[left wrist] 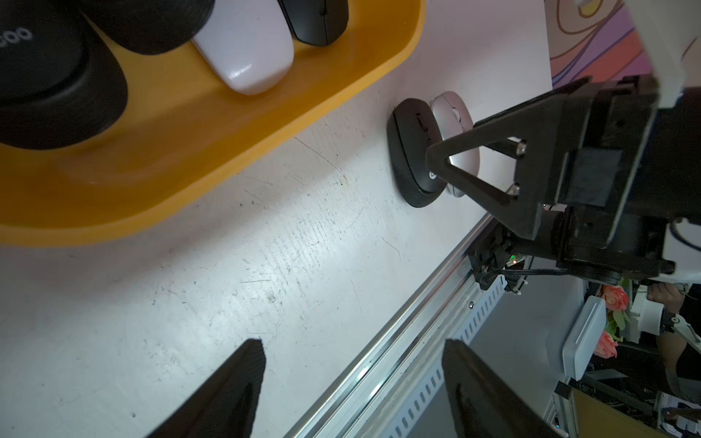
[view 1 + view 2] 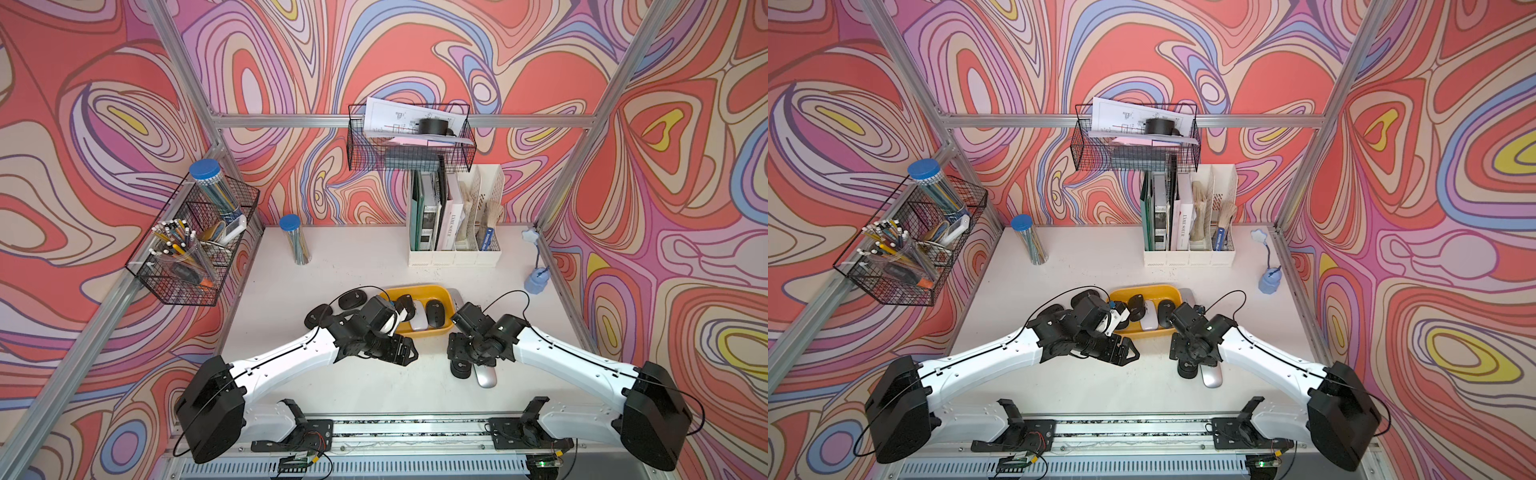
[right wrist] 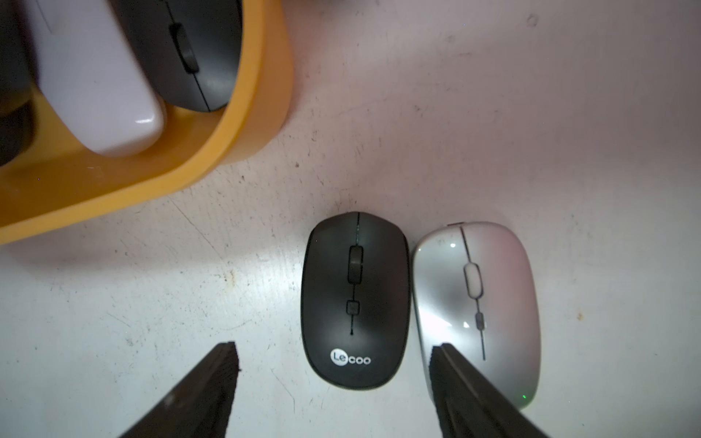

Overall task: Put the mouse in the storage box
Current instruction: Pick up the mouse from the center of the board.

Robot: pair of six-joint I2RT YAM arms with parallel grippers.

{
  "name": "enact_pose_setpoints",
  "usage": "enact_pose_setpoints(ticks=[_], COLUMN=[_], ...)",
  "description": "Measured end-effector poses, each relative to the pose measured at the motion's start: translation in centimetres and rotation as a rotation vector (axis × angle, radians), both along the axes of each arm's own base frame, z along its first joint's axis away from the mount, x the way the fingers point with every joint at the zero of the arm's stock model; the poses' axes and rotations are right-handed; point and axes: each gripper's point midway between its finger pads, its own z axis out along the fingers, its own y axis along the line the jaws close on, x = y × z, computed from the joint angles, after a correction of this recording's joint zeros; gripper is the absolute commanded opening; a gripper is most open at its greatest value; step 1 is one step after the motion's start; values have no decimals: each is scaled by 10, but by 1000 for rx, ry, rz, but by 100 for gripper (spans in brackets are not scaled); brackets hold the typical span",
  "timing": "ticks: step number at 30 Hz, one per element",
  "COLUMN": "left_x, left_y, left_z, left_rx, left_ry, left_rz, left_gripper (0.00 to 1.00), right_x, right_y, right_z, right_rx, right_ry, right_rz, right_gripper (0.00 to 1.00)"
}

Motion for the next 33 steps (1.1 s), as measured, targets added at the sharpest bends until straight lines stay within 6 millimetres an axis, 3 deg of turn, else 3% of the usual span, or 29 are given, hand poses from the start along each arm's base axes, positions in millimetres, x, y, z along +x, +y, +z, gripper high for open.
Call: enact_pose_setpoints(ticks=[10, 33], left_x=[5, 14], left_y=[-5, -9], left_z=[-1, -13], left_rx=[-12, 24], left_ry=[-11, -9], left_rz=[3, 14], left_gripper=[81, 81], right_x=[-8, -6], right_y=[-3, 1], right_z=[-21, -45], right_rx=[-58, -103], right_ry=[68, 119], right_rz=[-16, -1], right_gripper=[82, 81])
